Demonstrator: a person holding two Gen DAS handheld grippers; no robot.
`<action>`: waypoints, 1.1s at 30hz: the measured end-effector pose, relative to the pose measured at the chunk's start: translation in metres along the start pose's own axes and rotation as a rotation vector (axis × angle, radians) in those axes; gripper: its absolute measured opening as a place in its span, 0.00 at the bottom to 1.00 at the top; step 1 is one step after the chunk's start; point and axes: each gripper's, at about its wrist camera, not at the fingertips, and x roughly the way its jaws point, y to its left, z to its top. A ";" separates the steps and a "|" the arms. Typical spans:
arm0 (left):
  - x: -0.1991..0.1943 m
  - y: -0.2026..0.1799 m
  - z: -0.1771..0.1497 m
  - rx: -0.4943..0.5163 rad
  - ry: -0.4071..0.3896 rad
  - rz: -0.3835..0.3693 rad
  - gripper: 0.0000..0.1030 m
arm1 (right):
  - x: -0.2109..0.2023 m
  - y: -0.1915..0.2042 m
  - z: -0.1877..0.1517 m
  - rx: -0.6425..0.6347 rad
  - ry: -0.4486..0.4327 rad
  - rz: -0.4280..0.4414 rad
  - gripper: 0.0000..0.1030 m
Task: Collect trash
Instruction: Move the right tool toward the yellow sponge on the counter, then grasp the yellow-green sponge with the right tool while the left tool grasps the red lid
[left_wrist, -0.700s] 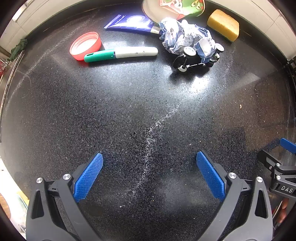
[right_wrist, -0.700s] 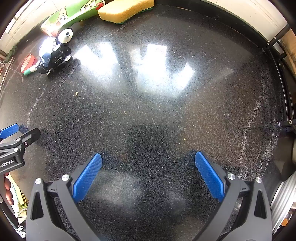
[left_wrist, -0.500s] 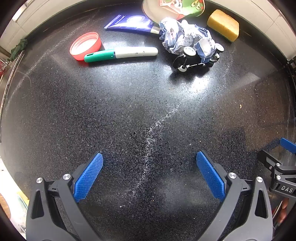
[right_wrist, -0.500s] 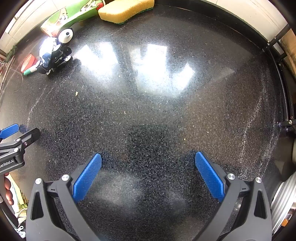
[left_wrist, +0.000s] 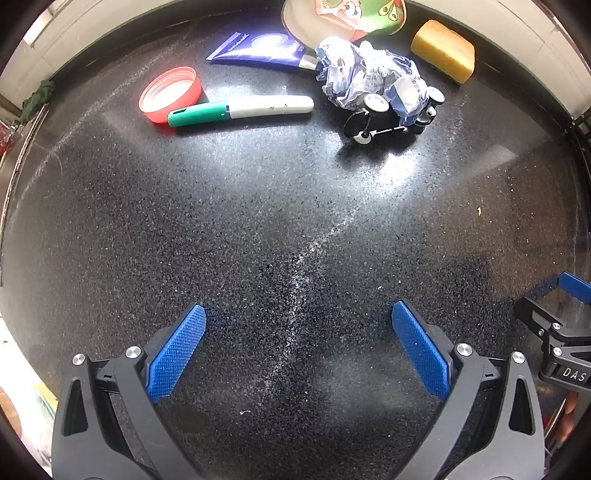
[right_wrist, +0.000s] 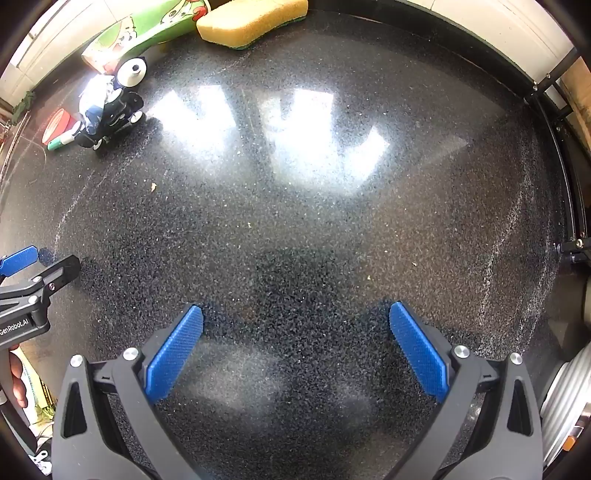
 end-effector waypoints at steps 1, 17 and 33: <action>0.000 0.000 0.000 0.003 -0.002 0.000 0.95 | 0.000 0.000 0.000 0.000 0.000 0.000 0.95; -0.003 0.021 0.021 -0.022 0.055 -0.062 0.95 | 0.002 0.000 0.022 0.024 0.017 0.005 0.95; -0.005 0.172 0.160 -0.409 0.000 -0.021 0.94 | -0.024 -0.006 0.192 0.219 -0.103 0.057 0.95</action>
